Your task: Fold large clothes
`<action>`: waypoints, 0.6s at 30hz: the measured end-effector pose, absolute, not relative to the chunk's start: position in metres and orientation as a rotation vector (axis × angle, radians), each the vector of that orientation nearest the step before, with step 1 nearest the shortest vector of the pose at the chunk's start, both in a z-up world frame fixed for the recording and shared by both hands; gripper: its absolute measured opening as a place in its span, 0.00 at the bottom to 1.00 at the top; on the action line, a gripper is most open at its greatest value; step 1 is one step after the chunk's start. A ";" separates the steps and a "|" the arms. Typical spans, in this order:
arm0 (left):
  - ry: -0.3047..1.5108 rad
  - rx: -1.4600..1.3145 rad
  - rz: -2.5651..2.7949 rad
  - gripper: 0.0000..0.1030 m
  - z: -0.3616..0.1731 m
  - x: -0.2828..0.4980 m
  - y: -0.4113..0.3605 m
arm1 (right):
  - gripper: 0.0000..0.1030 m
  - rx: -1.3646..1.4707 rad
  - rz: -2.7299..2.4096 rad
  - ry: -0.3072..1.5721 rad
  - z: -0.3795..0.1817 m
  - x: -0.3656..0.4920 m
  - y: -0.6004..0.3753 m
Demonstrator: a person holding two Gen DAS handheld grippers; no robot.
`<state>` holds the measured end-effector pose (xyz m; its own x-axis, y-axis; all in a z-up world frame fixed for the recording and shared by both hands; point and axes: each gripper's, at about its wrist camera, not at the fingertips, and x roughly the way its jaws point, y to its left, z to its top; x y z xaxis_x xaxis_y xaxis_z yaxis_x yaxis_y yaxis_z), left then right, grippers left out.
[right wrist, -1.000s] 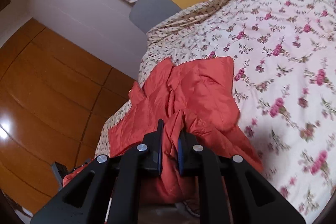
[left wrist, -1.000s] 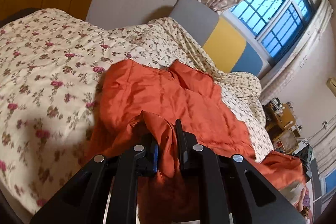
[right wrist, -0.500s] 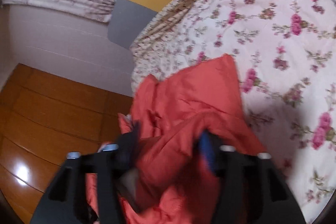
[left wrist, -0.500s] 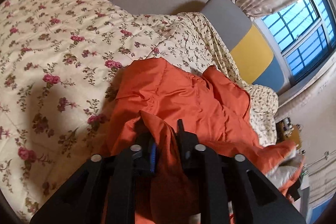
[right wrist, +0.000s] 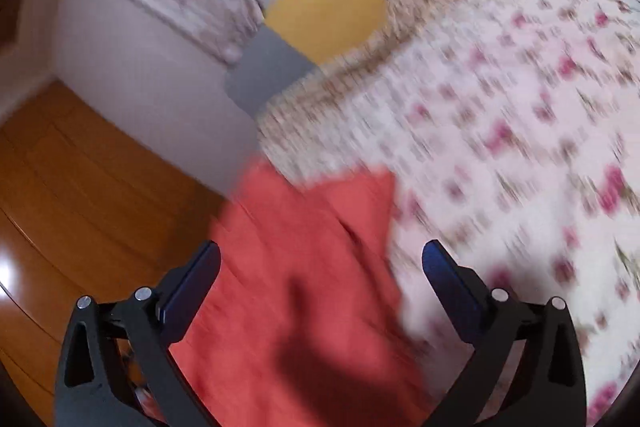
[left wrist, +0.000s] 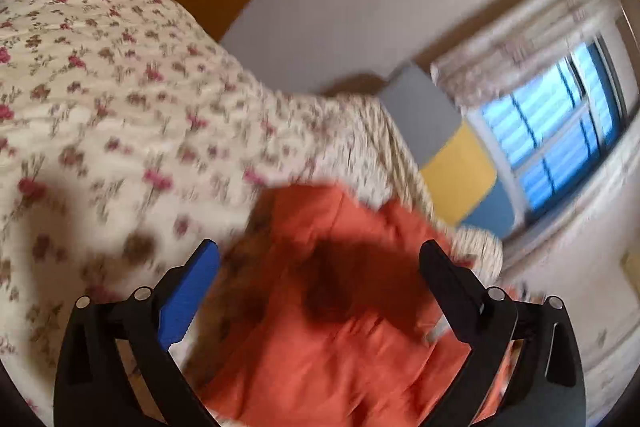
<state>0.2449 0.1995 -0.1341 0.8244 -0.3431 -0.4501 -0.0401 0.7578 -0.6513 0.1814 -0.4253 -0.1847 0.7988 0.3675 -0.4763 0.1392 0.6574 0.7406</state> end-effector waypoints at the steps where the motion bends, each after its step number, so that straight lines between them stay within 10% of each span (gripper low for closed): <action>1: 0.608 -0.675 -0.198 0.96 -0.144 0.239 0.195 | 0.98 0.839 0.141 0.689 -0.191 0.180 -0.420; 10: 0.782 -0.464 -0.286 0.97 -0.179 0.248 0.147 | 0.96 0.703 0.257 0.794 -0.209 0.218 -0.379; 14: 0.852 -0.426 -0.264 0.96 -0.190 0.267 0.140 | 0.67 0.770 0.249 0.794 -0.214 0.226 -0.381; 18: 0.878 -0.420 -0.301 0.66 -0.186 0.265 0.130 | 0.46 0.808 0.290 0.769 -0.215 0.214 -0.386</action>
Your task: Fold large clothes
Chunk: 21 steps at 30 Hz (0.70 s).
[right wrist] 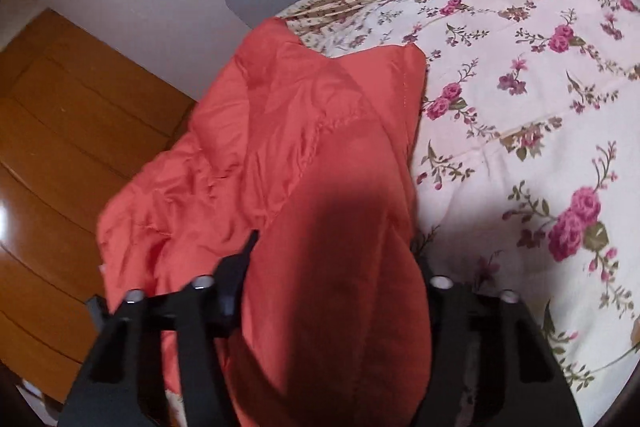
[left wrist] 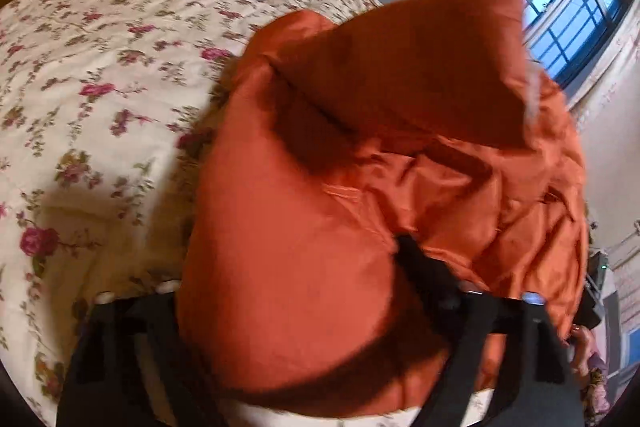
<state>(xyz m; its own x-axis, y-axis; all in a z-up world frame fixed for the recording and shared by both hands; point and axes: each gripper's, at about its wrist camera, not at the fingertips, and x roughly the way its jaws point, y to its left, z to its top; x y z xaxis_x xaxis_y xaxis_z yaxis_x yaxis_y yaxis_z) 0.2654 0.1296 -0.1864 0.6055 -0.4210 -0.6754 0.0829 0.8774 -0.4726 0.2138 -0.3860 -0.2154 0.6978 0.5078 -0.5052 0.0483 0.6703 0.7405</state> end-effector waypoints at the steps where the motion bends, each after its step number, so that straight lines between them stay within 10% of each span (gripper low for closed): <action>1: 0.885 -0.414 -0.310 0.58 -0.185 0.264 0.127 | 0.44 0.818 0.300 0.764 -0.214 0.211 -0.388; 5: 0.902 -0.361 -0.355 0.44 -0.179 0.249 0.114 | 0.38 0.842 0.313 0.742 -0.203 0.201 -0.393; 21: 0.926 -0.322 -0.524 0.44 -0.176 0.170 0.057 | 0.38 0.875 0.233 0.709 -0.185 0.074 -0.445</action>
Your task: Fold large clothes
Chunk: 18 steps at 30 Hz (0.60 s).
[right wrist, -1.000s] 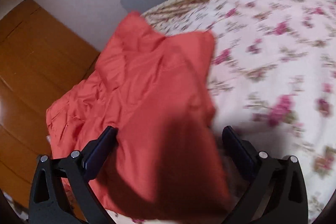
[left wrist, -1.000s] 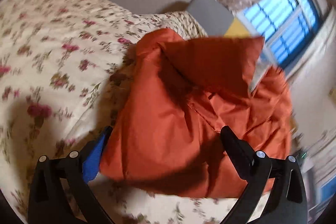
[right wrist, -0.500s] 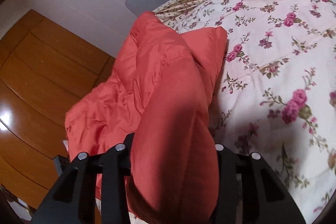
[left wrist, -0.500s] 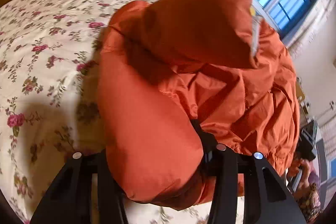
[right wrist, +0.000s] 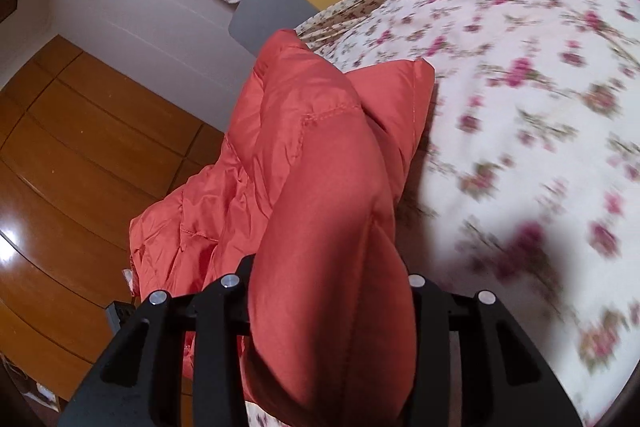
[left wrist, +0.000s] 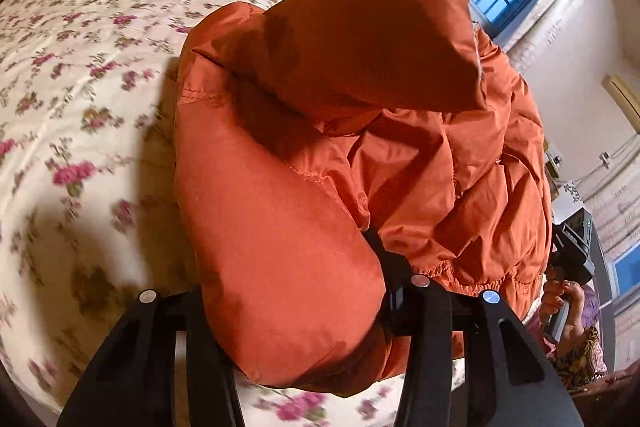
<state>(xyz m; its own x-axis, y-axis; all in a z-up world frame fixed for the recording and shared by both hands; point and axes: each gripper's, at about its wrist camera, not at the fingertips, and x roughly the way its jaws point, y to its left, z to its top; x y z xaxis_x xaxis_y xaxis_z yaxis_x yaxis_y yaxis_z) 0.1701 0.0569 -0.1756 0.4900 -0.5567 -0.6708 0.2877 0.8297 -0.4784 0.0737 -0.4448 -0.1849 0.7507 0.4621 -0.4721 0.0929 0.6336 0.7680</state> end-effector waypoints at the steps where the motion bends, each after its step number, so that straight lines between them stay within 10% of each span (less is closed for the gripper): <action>1: 0.925 -0.324 -0.529 0.44 -0.176 0.166 0.055 | 0.38 0.877 0.227 0.708 -0.184 0.068 -0.446; 5: 0.913 -0.327 -0.531 0.46 -0.181 0.155 0.053 | 0.46 0.875 0.190 0.712 -0.186 0.050 -0.450; 9: 0.881 -0.365 -0.441 0.71 -0.181 0.158 0.065 | 0.74 0.824 0.056 0.698 -0.178 0.044 -0.450; 18: 0.646 -0.396 -0.305 0.87 -0.127 0.130 0.090 | 0.82 0.561 -0.014 0.584 -0.108 0.056 -0.430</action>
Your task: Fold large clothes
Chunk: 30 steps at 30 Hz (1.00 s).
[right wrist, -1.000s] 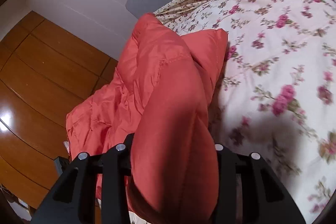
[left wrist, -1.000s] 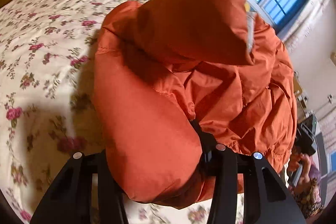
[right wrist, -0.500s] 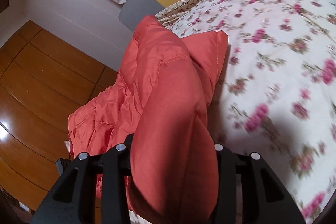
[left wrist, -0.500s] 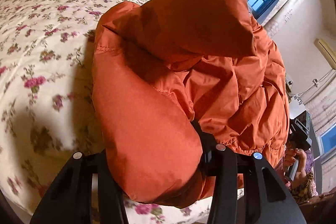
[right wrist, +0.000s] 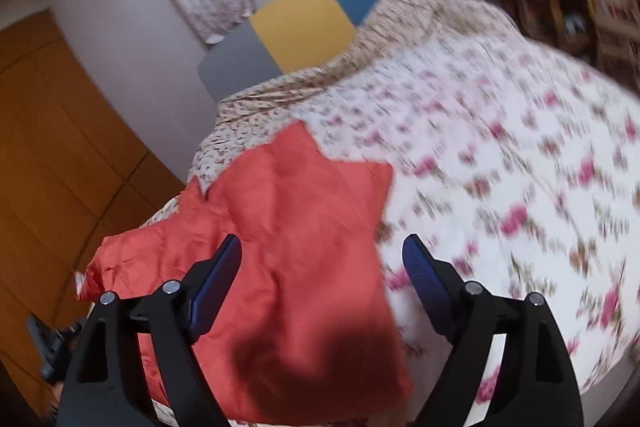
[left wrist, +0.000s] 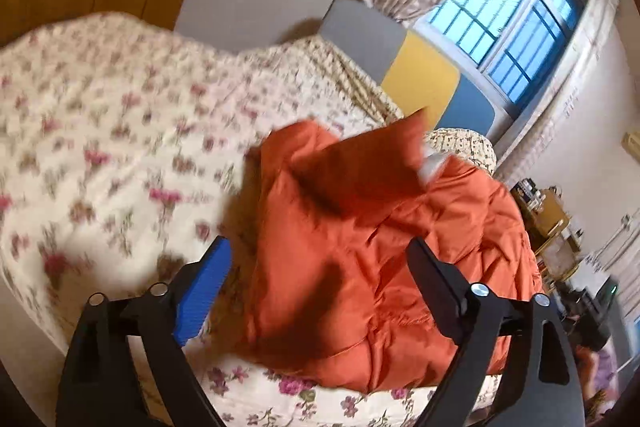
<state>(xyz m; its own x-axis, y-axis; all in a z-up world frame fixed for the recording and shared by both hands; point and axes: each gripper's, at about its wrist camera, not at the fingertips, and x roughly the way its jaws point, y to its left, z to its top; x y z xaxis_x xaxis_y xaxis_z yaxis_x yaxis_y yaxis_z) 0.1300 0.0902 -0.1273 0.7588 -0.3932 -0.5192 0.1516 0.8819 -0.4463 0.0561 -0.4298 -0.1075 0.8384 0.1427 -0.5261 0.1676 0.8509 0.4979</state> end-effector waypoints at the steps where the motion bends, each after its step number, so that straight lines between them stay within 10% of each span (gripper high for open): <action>1: 0.644 -0.371 -0.329 0.89 -0.122 0.135 0.083 | 0.82 0.534 -0.003 0.595 -0.105 0.064 -0.425; 14: 0.820 -0.203 -0.201 0.92 -0.152 0.223 0.021 | 0.73 0.184 -0.132 0.832 -0.149 0.172 -0.375; 19: 0.800 -0.176 -0.243 0.24 -0.154 0.212 0.009 | 0.26 0.208 -0.108 0.795 -0.158 0.157 -0.377; 30: 0.550 -0.277 -0.277 0.14 -0.067 0.181 0.018 | 0.15 0.319 -0.093 0.588 -0.082 0.134 -0.388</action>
<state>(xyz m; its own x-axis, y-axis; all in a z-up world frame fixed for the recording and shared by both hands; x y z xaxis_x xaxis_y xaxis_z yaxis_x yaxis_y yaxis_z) 0.1808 0.0185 -0.0674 0.8177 -0.3298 -0.4718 0.1833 0.9261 -0.3297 0.1343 -0.3877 -0.0823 0.8295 0.0045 -0.5585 0.1759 0.9470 0.2689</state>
